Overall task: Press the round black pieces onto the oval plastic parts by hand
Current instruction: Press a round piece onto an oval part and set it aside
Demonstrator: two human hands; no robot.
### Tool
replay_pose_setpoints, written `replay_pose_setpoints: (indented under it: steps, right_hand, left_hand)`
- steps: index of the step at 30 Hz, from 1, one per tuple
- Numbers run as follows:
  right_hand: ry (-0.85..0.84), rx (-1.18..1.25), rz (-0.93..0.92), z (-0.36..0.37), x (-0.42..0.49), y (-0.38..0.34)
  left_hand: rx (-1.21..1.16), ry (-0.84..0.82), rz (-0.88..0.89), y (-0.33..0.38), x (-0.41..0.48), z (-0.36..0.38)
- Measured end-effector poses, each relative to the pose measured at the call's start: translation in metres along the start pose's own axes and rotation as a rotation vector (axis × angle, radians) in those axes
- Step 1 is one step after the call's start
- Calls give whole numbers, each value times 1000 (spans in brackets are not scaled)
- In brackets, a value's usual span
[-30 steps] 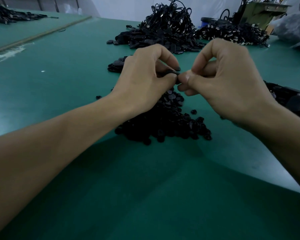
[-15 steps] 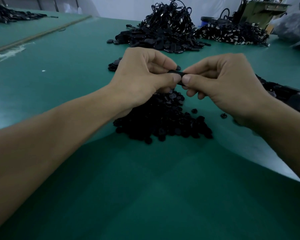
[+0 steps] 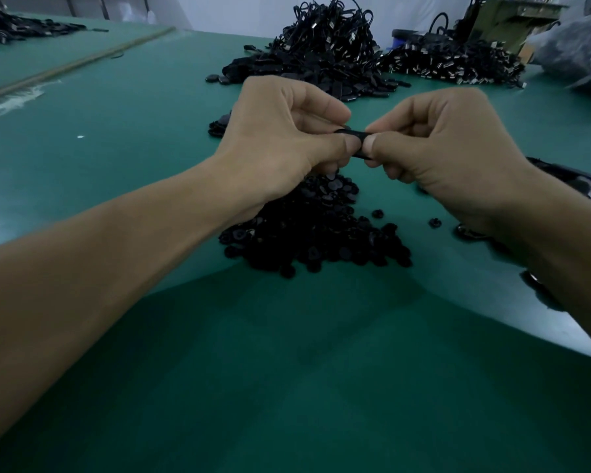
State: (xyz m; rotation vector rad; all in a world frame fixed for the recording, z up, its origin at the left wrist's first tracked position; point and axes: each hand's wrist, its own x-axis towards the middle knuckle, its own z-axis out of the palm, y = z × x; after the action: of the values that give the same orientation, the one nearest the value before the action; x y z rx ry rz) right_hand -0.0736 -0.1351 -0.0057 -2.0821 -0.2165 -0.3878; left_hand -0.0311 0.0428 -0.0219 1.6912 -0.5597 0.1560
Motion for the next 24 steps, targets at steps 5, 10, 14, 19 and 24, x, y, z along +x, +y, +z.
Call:
replay_pose_setpoints:
  steps: [5,10,14,19,24]
  right_hand:
    - [-63,-43,-84,-7,-1,0]
    - [69,-225,-95,-22,6,7]
    - [103,-646,-6,-41,10,20]
    - [-50,-831,139,-46,14,33]
    - [-120,-876,198,-40,13,33]
  left_hand:
    - [35,-1,28,3,4,-3]
    - [105,156,-57,-11,15,-17]
    - [178,330,-154,-28,27,-38]
    - [205,425,-256,-47,40,-54]
    - [226,354,-355,-59,50,-63]
